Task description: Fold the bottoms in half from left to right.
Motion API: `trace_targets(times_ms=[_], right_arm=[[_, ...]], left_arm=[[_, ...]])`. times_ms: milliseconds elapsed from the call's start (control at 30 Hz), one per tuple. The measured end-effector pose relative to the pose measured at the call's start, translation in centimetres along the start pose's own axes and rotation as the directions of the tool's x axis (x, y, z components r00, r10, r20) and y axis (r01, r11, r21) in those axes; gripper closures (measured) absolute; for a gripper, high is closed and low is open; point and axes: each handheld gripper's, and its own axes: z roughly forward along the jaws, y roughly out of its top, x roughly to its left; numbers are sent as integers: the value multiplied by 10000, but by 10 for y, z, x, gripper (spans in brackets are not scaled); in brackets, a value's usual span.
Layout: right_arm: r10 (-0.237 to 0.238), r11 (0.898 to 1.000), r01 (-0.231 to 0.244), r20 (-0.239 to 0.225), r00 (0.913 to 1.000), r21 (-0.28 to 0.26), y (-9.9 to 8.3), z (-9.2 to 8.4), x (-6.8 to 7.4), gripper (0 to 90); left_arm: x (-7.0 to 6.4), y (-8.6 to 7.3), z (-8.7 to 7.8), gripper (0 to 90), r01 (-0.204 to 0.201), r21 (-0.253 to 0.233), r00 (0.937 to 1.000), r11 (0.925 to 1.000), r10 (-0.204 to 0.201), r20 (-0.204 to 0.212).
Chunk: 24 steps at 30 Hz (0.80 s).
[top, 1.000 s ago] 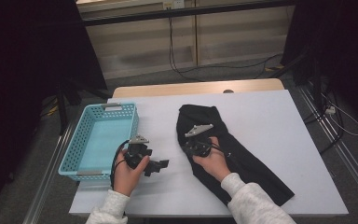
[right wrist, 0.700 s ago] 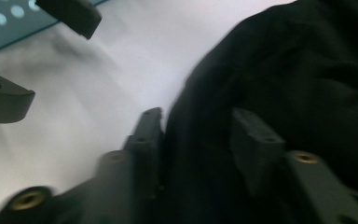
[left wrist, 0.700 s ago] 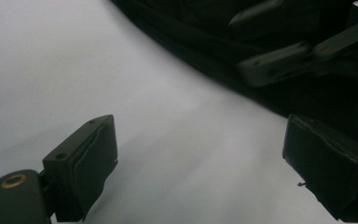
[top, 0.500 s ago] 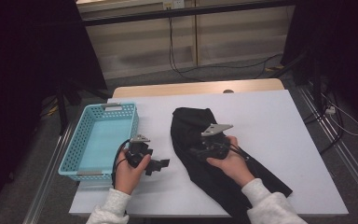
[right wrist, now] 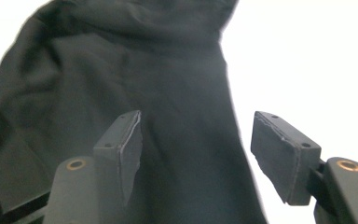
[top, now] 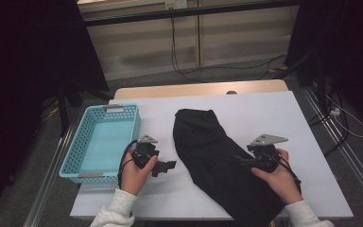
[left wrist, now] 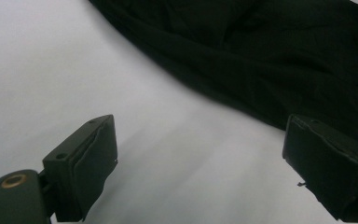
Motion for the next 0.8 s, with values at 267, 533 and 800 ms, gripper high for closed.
trace_targets(times_ms=[267,533,800], right_arm=[[688,9973,-701,596,9959,205,-27,-17,-23,316],[810,9956,-851,947,9922,398,-43,-33,-25,303],[629,9950,-714,1161,9912,699,-50,-36,-20,411]], left_arm=[[-4,5,4,102,-104,-46,9999,9999,104,129],[-3,7,6,102,-246,49,9996,9997,246,168],[-5,8,7,102,-243,2,9997,9997,242,61]])
